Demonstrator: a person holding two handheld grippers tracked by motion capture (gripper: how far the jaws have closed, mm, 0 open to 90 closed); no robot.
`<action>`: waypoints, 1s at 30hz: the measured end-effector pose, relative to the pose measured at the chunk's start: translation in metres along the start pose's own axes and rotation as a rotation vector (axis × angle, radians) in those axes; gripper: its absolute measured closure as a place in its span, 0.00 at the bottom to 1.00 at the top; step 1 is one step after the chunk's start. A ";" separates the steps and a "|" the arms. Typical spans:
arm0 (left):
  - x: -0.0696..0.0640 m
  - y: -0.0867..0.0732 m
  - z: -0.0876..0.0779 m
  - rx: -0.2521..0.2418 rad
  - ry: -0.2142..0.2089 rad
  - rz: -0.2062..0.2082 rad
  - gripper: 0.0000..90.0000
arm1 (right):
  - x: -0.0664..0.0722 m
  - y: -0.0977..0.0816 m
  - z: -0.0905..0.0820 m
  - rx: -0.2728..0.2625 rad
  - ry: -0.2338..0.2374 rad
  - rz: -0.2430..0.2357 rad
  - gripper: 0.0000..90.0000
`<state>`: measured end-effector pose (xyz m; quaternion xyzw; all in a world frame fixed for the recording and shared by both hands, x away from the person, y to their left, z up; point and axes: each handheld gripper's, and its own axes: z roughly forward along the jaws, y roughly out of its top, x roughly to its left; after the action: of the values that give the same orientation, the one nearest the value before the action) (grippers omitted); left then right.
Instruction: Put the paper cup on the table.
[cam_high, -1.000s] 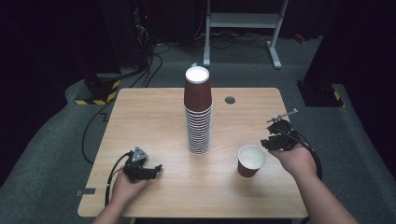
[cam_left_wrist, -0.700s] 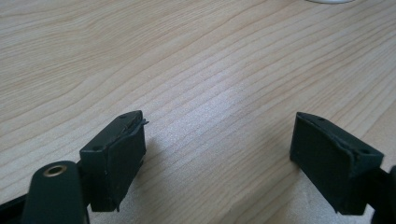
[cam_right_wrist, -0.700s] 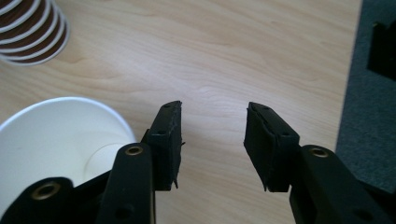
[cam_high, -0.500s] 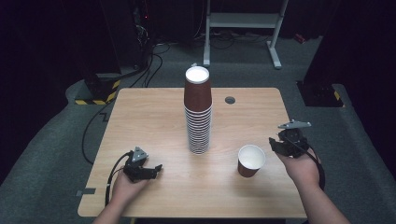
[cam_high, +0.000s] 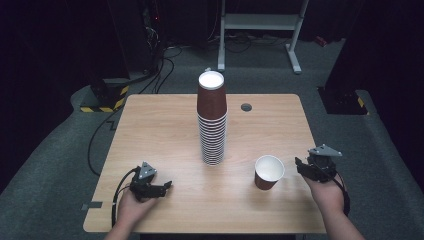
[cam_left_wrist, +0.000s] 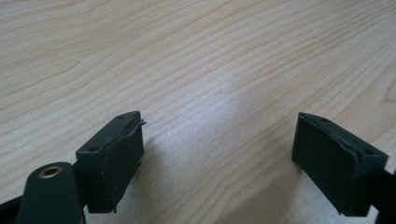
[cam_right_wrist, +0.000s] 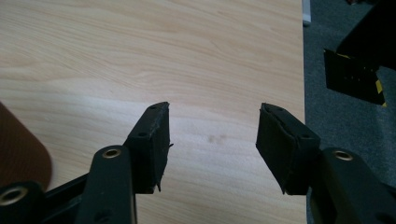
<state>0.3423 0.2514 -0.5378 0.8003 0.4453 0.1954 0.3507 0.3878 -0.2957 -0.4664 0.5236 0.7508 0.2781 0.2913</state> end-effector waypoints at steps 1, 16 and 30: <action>0.000 -0.001 -0.001 0.000 0.002 -0.003 0.19 | -0.002 -0.005 0.002 0.000 0.000 0.006 0.46; -0.001 -0.001 -0.001 0.006 0.018 -0.017 0.16 | 0.010 -0.068 0.021 0.023 0.090 0.098 0.24; -0.001 -0.001 -0.001 0.006 0.019 -0.020 0.16 | 0.013 -0.069 0.019 0.032 0.059 0.129 0.22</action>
<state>0.3406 0.2508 -0.5380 0.7951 0.4569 0.1982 0.3462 0.3548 -0.3020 -0.5306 0.5672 0.7280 0.2997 0.2421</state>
